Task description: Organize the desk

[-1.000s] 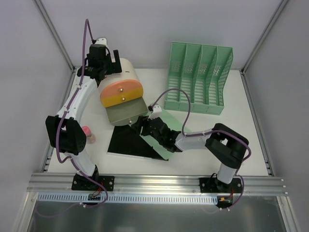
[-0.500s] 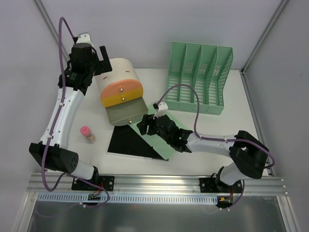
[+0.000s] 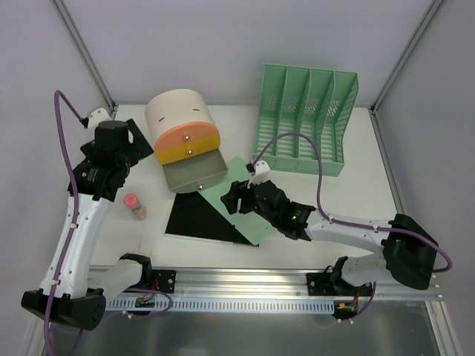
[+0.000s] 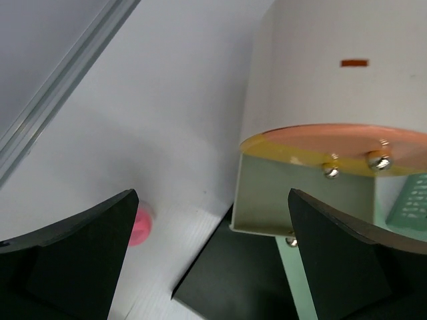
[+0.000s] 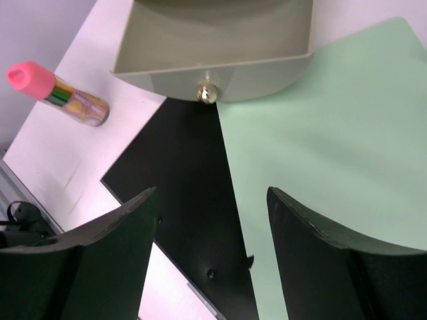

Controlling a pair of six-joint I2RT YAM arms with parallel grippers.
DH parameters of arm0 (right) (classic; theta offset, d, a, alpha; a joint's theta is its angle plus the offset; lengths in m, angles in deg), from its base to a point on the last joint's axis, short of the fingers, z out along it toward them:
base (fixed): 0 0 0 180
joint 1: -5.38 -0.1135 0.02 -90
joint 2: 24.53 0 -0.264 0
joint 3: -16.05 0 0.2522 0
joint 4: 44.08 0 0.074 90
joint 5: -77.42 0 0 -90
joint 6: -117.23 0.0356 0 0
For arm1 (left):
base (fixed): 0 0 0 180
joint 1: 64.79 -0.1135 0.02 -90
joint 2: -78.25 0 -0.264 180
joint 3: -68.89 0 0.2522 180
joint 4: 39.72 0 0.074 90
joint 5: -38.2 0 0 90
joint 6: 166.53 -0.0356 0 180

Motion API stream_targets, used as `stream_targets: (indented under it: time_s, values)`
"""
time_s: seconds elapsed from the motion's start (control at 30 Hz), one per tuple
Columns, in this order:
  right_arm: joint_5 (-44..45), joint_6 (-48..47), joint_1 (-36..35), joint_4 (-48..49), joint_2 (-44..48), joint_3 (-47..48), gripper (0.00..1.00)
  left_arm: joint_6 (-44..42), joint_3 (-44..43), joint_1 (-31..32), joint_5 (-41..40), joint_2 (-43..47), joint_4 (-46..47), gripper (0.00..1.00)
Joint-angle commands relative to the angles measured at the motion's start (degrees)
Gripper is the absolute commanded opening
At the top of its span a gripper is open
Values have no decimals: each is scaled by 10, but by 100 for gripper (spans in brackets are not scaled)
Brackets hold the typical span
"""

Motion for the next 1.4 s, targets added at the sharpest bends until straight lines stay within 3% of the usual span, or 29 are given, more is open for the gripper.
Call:
stream_targets:
  time_s: [0.0,0.13,0.5,1.2,1.37]
  values:
    - [-7,-3,-4,-5,38,-18,70,81,50,2,-48,53,-59,99]
    - [-12,8,-4,-4,59,-44,70,132,142,2,-56,99,-66,98]
    - [-1,19,-6,-29,114,-86,70,201,255,1,-61,122,-47,99]
    - [11,19,-6,-41,129,-110,70,229,322,-44,-78,86,2,99]
    - [11,16,-6,-44,128,-111,70,219,324,-62,-69,66,22,95]
